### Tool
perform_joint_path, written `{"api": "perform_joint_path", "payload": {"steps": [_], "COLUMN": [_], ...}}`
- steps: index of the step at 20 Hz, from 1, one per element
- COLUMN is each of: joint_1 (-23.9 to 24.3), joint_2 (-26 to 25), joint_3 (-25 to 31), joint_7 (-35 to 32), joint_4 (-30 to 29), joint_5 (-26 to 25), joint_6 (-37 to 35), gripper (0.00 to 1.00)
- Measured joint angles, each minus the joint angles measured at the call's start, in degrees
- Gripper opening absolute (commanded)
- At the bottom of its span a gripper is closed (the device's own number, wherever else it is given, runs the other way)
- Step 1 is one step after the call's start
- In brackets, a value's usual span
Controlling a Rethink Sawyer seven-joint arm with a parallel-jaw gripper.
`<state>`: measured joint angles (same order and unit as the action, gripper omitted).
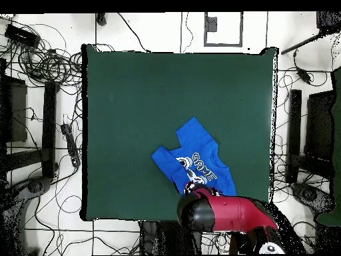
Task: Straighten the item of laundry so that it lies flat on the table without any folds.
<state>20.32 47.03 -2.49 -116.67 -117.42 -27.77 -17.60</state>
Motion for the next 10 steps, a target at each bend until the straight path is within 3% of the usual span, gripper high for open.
{"api": "perform_joint_path", "payload": {"steps": [10], "joint_1": [-0.2], "joint_2": [-5.2], "joint_3": [0.1], "joint_7": [0.0], "joint_4": [5.3], "joint_5": [0.0], "joint_6": [0.0], "gripper": [1.0]}}
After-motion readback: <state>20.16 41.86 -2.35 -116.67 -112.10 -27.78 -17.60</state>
